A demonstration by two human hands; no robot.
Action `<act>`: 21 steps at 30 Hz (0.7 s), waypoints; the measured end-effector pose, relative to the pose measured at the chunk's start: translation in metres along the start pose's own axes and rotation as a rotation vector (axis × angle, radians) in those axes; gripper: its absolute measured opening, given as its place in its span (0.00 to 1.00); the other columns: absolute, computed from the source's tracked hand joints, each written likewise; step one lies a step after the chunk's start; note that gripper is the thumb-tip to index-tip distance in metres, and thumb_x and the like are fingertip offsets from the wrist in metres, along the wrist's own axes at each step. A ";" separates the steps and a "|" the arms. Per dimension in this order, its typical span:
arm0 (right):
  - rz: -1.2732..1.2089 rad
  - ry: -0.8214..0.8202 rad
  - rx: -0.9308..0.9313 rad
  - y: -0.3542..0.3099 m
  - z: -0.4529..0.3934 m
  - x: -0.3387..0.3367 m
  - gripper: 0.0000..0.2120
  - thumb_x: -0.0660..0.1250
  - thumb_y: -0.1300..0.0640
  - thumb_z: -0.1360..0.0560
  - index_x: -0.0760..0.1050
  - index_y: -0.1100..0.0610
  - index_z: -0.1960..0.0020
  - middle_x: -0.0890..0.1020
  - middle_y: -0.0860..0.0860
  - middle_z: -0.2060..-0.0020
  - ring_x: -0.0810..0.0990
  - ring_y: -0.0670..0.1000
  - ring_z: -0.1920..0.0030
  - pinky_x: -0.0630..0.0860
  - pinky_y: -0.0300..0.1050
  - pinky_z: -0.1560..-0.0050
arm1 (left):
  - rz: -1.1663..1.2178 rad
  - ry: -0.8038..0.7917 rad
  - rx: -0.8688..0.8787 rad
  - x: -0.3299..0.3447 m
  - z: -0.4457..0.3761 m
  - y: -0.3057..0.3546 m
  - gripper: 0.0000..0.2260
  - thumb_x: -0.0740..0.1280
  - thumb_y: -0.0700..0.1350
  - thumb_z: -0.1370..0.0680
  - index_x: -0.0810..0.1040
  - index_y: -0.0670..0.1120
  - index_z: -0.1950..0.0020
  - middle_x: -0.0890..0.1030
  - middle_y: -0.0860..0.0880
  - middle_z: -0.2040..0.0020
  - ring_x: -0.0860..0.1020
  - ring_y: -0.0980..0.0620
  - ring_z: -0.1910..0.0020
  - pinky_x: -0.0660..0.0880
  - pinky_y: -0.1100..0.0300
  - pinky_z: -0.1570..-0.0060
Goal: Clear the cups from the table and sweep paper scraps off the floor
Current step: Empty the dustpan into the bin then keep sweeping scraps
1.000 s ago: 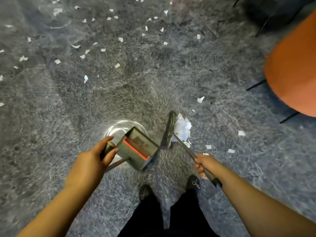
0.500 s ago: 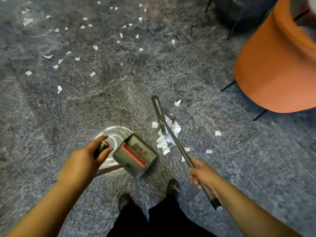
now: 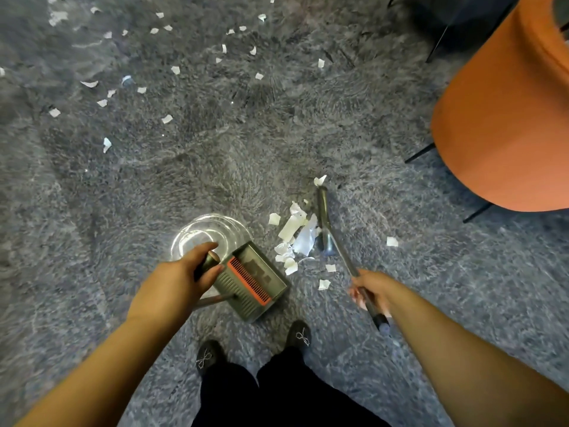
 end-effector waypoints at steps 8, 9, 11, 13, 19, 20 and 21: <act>0.090 -0.022 -0.013 -0.001 -0.024 0.018 0.08 0.53 0.59 0.17 0.70 0.52 0.44 0.66 0.51 0.80 0.63 0.46 0.83 0.60 0.33 0.82 | -0.090 0.008 -0.042 -0.001 -0.017 0.007 0.22 0.63 0.62 0.23 0.69 0.62 0.30 0.84 0.48 0.50 0.81 0.43 0.53 0.75 0.54 0.63; 0.097 -0.036 0.005 0.004 -0.024 0.020 0.09 0.52 0.58 0.16 0.69 0.51 0.43 0.66 0.50 0.81 0.63 0.45 0.84 0.61 0.32 0.82 | -0.106 0.007 -0.043 -0.001 -0.018 0.010 0.22 0.63 0.62 0.23 0.68 0.62 0.29 0.84 0.48 0.50 0.81 0.43 0.53 0.74 0.54 0.63; 0.131 -0.076 0.011 0.015 -0.020 0.029 0.10 0.51 0.58 0.16 0.67 0.49 0.39 0.66 0.50 0.82 0.63 0.45 0.85 0.62 0.32 0.83 | -0.121 0.007 -0.041 0.000 -0.018 0.015 0.22 0.62 0.63 0.22 0.68 0.63 0.29 0.83 0.49 0.48 0.81 0.43 0.51 0.75 0.54 0.61; 0.182 -0.122 -0.009 0.027 -0.013 0.041 0.13 0.52 0.58 0.16 0.65 0.49 0.34 0.67 0.51 0.82 0.63 0.46 0.85 0.61 0.32 0.83 | -0.113 0.001 -0.044 0.001 -0.020 0.018 0.22 0.62 0.63 0.22 0.67 0.63 0.29 0.83 0.49 0.47 0.81 0.44 0.50 0.77 0.53 0.59; 0.092 -0.170 0.038 0.068 0.014 0.071 0.22 0.55 0.59 0.17 0.57 0.52 0.24 0.67 0.54 0.74 0.62 0.45 0.85 0.61 0.31 0.83 | -0.109 -0.014 -0.060 -0.004 -0.021 0.009 0.23 0.62 0.63 0.23 0.68 0.62 0.28 0.83 0.46 0.49 0.80 0.42 0.52 0.76 0.53 0.62; 0.087 -0.174 0.034 0.072 0.019 0.074 0.23 0.55 0.59 0.17 0.56 0.52 0.23 0.67 0.54 0.73 0.62 0.45 0.84 0.61 0.32 0.83 | -0.103 -0.016 -0.057 -0.005 -0.020 0.008 0.23 0.62 0.63 0.23 0.68 0.62 0.28 0.83 0.45 0.49 0.80 0.42 0.52 0.76 0.52 0.61; 0.066 -0.178 0.039 0.076 0.024 0.076 0.24 0.56 0.59 0.17 0.56 0.51 0.23 0.67 0.53 0.74 0.62 0.45 0.84 0.61 0.32 0.82 | -0.092 -0.017 -0.053 -0.006 -0.018 0.007 0.23 0.62 0.63 0.23 0.68 0.62 0.28 0.83 0.45 0.49 0.80 0.41 0.52 0.77 0.52 0.61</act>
Point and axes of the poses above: each hand's wrist, its own z-axis away from the middle knuckle, its own x-axis out of the palm, y = z × x, the point moved 8 cm from there along -z, towards the middle knuckle
